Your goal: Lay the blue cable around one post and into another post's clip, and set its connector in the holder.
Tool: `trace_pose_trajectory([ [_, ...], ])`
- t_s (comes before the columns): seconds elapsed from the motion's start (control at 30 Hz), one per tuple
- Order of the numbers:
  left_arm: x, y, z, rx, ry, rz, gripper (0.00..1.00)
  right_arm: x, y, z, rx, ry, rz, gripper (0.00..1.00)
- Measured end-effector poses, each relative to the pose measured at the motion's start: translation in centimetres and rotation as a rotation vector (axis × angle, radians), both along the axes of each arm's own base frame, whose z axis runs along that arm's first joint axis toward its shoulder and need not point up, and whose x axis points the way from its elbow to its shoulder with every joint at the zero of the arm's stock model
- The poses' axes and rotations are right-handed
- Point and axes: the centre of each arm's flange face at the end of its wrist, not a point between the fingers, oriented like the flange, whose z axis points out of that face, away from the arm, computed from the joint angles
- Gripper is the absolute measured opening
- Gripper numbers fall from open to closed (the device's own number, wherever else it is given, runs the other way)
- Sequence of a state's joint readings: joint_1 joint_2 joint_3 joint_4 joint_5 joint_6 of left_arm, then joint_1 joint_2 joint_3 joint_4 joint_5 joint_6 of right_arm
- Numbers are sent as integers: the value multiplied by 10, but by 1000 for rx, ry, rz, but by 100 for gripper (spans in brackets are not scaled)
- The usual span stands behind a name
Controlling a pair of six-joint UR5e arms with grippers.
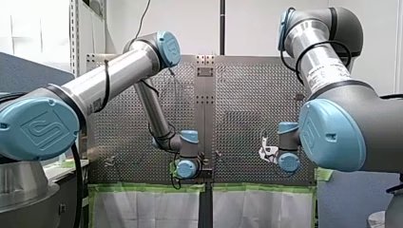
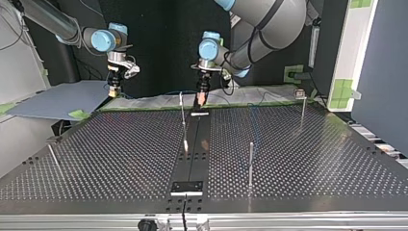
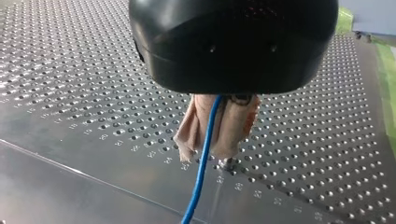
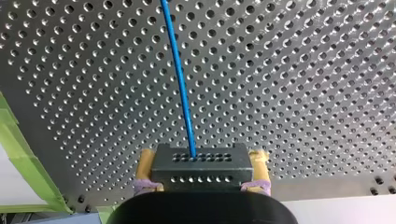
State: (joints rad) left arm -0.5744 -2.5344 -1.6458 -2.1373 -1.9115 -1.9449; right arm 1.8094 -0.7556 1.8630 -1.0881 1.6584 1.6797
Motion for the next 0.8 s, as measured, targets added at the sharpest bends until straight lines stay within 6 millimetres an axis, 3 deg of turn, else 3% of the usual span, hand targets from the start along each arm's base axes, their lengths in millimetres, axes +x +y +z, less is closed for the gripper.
trace_pose_trajectory([
  [0.27,12,-1,5,-5,-9,8,0,0,0,-1,-4,0,-1,12],
  [0.53,16,-1,-13,4,21,1,0,0,-1,-1,-9,1,4,12],
  [0.8,32,-1,-9,-15,10,3,0,0,-3,-5,-14,1,5,12],
])
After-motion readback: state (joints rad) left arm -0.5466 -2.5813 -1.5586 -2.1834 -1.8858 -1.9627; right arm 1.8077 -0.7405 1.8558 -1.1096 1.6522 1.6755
